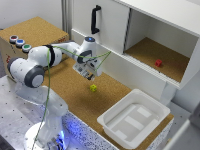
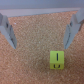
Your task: Take the yellow block and rotate it left
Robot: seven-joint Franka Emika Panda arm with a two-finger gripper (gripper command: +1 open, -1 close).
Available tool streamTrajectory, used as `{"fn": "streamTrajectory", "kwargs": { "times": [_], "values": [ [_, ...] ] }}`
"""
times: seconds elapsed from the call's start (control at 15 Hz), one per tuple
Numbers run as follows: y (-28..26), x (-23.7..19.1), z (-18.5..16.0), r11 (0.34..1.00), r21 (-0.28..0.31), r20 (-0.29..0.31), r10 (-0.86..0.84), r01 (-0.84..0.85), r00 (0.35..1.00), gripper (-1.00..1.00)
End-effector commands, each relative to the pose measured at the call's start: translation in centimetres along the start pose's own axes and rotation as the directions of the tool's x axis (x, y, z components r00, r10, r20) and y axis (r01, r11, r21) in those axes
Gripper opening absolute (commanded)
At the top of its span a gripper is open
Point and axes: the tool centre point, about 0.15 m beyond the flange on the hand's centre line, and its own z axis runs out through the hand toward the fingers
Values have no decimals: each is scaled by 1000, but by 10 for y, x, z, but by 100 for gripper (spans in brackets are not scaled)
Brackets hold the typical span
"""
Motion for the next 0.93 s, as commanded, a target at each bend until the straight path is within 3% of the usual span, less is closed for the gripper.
{"fn": "streamTrajectory", "kwargs": {
  "times": [0.0, 0.33, 0.4, 0.6, 0.87],
  "values": [
    [0, -3, -2, 1000, -24, 8, -15, 15, 1000, 100],
    [0, -3, -2, 1000, -24, 8, -15, 15, 1000, 100],
    [7, 2, 4, 1000, 7, 12, -9, 9, 1000, 100],
    [30, 3, 9, 999, -41, -43, 10, -12, 999, 100],
    [64, 1, 56, 997, -65, 12, 34, -33, 999, 100]
  ]
}}
